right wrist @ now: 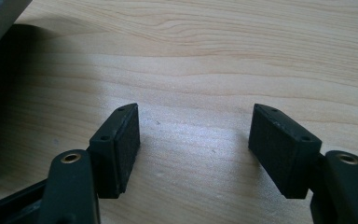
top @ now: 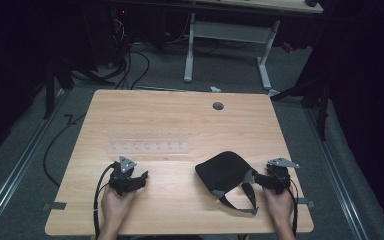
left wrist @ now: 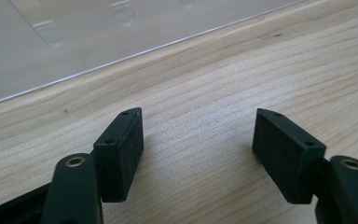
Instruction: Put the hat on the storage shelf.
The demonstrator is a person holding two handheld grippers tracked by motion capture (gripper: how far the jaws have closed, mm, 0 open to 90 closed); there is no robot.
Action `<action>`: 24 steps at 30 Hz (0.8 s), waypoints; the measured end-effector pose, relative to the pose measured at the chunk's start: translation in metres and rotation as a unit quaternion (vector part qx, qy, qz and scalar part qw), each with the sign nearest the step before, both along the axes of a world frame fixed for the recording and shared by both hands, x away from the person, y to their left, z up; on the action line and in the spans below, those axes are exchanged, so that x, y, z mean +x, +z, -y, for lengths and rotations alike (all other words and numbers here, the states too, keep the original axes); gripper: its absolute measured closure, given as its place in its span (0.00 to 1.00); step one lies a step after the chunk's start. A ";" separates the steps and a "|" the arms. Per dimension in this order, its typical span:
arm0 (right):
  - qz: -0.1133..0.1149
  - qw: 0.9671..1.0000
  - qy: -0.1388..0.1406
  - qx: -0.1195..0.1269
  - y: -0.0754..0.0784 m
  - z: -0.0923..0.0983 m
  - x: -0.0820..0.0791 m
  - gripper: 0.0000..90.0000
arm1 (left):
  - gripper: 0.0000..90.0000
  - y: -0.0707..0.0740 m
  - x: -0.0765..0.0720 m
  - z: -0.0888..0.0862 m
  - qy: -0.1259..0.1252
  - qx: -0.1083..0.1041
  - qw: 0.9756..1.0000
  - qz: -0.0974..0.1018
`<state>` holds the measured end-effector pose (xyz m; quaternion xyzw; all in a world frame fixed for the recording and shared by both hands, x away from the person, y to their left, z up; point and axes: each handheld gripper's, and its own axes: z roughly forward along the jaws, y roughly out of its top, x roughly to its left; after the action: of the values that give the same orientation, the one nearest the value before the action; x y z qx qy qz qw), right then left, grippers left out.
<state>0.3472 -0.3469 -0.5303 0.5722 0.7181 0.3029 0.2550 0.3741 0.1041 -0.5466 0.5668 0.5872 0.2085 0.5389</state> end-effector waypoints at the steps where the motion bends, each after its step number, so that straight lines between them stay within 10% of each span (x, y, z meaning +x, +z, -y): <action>1: 0.000 1.000 0.000 0.000 0.000 0.000 0.000 0.38 | 0.37 0.000 0.000 0.000 0.000 0.000 1.000 0.000; 24: 0.002 1.000 -0.015 0.005 0.001 0.003 0.001 0.47 | 0.36 0.000 0.000 0.000 -0.002 0.000 1.000 -0.001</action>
<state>0.3482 -0.3497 -0.5296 0.5836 0.7076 0.3037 0.2579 0.3740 0.1038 -0.5466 0.5681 0.5867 0.2074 0.5385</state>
